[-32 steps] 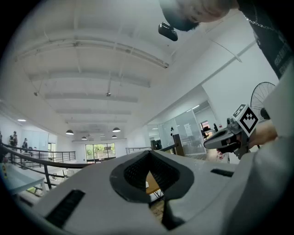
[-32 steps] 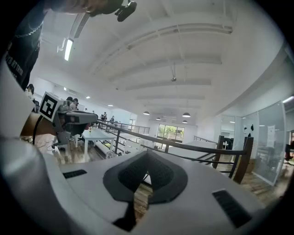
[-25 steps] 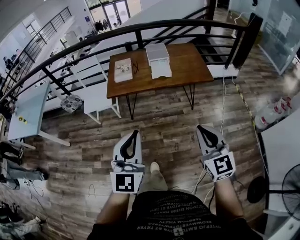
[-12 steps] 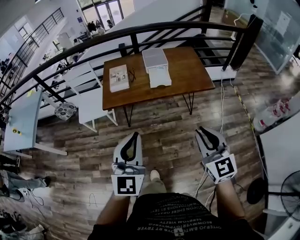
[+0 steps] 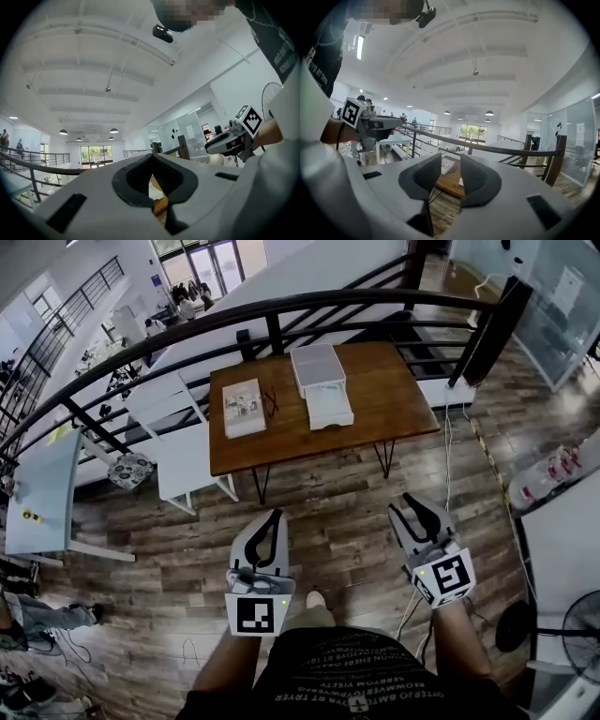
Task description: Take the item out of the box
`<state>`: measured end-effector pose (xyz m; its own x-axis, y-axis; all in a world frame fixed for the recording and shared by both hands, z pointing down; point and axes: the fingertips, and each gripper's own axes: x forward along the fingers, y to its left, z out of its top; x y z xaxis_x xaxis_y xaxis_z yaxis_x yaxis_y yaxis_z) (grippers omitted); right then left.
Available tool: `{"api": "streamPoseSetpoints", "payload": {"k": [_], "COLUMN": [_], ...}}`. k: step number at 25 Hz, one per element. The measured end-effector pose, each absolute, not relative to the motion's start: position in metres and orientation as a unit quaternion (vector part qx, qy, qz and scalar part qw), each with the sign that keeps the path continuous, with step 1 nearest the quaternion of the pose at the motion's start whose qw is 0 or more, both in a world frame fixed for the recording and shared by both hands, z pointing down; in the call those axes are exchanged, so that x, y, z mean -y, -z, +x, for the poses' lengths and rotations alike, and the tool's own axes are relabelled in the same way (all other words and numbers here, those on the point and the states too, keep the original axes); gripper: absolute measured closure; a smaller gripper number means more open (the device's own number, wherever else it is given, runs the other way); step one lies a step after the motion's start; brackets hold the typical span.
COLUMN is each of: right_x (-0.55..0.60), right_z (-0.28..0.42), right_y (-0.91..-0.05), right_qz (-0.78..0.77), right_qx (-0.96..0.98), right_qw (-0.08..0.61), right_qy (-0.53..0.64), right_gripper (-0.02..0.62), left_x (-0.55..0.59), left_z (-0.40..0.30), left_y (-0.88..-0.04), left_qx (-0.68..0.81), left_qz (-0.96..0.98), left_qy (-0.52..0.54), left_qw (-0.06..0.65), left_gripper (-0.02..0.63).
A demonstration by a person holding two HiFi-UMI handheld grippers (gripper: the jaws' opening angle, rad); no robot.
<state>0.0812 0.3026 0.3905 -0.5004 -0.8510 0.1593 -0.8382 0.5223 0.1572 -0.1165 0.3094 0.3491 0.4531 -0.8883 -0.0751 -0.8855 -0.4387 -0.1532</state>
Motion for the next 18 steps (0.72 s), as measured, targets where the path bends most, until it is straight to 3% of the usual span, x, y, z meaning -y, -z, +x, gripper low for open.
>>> {"api": "streamPoseSetpoints", "payload": {"k": [18], "right_x": [-0.27], "right_z": [0.051], "right_y": [-0.396], "right_qz": [0.509], "right_qx": [0.853], "right_qw": [0.12], "right_qy": [0.014], "right_gripper": [0.426], "left_x": [-0.258], "left_z": [-0.146], "left_y": [-0.363], "left_qx": [-0.5], "left_qz": [-0.864], "left_qy": [-0.012], "left_qw": [0.06], "left_gripper": [0.6]}}
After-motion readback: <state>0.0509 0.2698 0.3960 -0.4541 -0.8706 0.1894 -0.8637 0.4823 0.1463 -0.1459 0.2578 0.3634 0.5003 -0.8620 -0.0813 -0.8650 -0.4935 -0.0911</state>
